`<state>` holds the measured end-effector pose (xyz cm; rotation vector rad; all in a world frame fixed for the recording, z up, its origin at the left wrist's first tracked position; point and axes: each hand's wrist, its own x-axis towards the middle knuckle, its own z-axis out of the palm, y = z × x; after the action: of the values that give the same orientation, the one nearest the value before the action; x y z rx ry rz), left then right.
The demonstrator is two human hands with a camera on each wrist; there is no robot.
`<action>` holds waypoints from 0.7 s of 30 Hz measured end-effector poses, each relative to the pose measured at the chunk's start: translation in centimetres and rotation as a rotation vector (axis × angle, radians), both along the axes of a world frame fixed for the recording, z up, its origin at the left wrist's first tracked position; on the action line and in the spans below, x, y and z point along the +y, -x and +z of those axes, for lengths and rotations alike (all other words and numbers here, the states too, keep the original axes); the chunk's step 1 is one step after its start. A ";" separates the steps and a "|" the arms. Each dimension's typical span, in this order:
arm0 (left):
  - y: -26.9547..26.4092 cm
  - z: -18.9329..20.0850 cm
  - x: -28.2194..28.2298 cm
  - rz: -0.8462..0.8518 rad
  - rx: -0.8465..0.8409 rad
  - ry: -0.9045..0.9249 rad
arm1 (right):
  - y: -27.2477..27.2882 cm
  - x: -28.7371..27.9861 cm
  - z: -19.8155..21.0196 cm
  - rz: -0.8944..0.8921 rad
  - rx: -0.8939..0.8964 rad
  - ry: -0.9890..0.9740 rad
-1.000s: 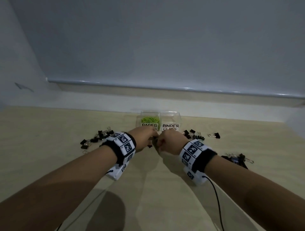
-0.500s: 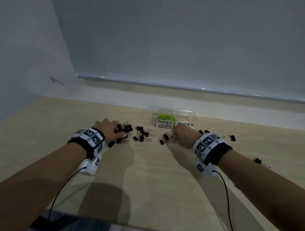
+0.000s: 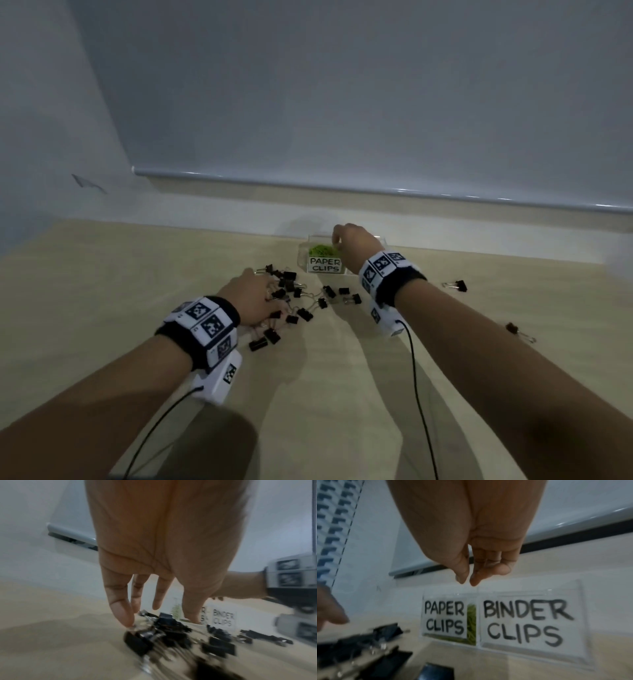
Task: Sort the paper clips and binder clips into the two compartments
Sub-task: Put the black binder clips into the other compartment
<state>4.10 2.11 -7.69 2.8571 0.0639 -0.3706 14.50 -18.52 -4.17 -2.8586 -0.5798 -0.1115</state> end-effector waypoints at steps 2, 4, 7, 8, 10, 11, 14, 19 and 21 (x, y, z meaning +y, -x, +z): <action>-1.1 0.4 1.1 0.055 -0.015 -0.038 | 0.2 -2.6 0.2 -0.102 -0.037 -0.089; -2.2 0.8 1.8 0.071 0.014 -0.091 | 0.2 -6.7 0.5 -0.260 -0.012 -0.124; -3.0 1.0 1.5 0.040 0.066 -0.139 | 1.0 -12.9 0.3 -0.456 0.131 0.087; -3.0 0.9 1.0 0.012 0.078 -0.153 | 1.3 -14.3 -0.3 -0.467 0.193 0.157; -2.8 0.6 -0.3 -0.043 0.090 -0.171 | 1.8 -15.6 -1.9 -0.402 0.328 0.223; -2.5 0.6 -1.0 -0.066 0.083 -0.167 | 1.2 -16.2 -3.5 -0.353 0.351 0.250; -1.6 -0.2 -2.9 -0.115 0.055 -0.144 | 3.1 -13.7 -3.6 -0.256 0.422 0.263; 0.2 -0.6 -4.7 -0.160 0.053 -0.087 | 7.9 -9.2 -0.9 -0.090 0.412 0.195; 0.6 0.0 -4.0 -0.173 0.058 -0.079 | 8.6 -10.4 0.0 -0.096 0.392 0.126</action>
<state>3.47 -1.85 -7.73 2.9386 -0.1631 -0.4957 5.93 -28.87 -4.16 -2.9097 -0.3807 0.4745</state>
